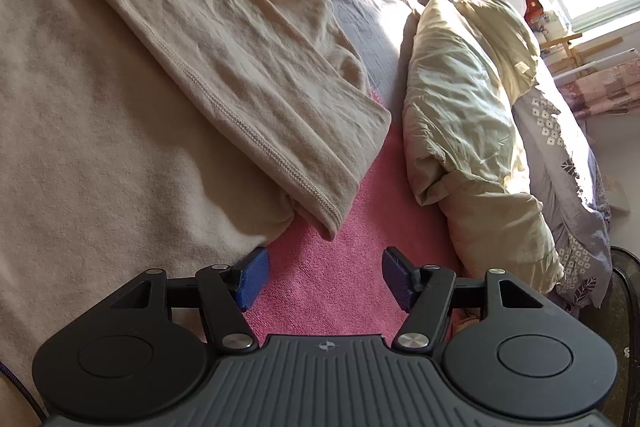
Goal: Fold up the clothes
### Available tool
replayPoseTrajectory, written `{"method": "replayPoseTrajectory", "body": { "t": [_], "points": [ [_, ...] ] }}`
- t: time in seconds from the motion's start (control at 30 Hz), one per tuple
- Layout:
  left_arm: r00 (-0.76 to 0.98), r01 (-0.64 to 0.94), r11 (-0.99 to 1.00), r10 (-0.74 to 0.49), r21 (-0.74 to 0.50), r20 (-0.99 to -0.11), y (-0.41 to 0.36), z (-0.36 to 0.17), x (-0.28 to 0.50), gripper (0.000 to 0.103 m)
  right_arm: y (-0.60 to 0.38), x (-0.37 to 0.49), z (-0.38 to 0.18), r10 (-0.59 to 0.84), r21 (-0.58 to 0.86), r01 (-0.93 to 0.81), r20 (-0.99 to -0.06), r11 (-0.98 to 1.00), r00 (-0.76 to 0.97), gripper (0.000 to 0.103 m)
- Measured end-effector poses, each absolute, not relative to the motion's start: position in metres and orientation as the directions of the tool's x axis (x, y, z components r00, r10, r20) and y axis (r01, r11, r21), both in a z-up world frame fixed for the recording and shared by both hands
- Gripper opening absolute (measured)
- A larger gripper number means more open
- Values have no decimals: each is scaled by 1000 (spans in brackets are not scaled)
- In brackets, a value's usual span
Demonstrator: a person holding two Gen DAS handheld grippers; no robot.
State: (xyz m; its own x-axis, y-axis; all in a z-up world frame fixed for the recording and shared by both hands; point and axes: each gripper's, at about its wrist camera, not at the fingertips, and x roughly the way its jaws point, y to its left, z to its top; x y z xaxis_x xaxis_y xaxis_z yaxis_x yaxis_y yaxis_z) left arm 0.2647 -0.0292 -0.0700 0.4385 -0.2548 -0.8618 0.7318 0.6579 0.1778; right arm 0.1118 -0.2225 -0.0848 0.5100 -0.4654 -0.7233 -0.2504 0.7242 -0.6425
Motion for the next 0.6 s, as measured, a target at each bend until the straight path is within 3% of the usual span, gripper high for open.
{"method": "replayPoseTrajectory", "body": {
  "t": [0.1, 0.2, 0.27, 0.33, 0.5, 0.6],
  "points": [
    [424, 713, 684, -248, 153, -871, -29, -73, 265, 53, -222, 115, -83, -470, -646, -237, -717, 726, 514, 66],
    [408, 692, 711, -245, 123, -879, -28, -70, 262, 33, -224, 116, -82, -481, -652, -223, -710, 725, 514, 70],
    [415, 677, 724, -232, 129, -880, -28, -67, 260, 14, -225, 117, -81, -485, -652, -213, -709, 728, 512, 70],
    [432, 650, 747, -212, 140, -876, -26, -62, 258, 5, -225, 117, -79, -491, -659, -203, -699, 724, 519, 71],
    [473, 610, 783, -236, 122, -849, -13, -36, 258, 4, -227, 118, -70, -499, -671, -165, -672, 723, 548, 76],
    [483, 569, 803, -156, 174, -861, -9, -45, 265, 1, -229, 120, -67, -502, -664, -138, -670, 735, 548, 80]
  ]
}}
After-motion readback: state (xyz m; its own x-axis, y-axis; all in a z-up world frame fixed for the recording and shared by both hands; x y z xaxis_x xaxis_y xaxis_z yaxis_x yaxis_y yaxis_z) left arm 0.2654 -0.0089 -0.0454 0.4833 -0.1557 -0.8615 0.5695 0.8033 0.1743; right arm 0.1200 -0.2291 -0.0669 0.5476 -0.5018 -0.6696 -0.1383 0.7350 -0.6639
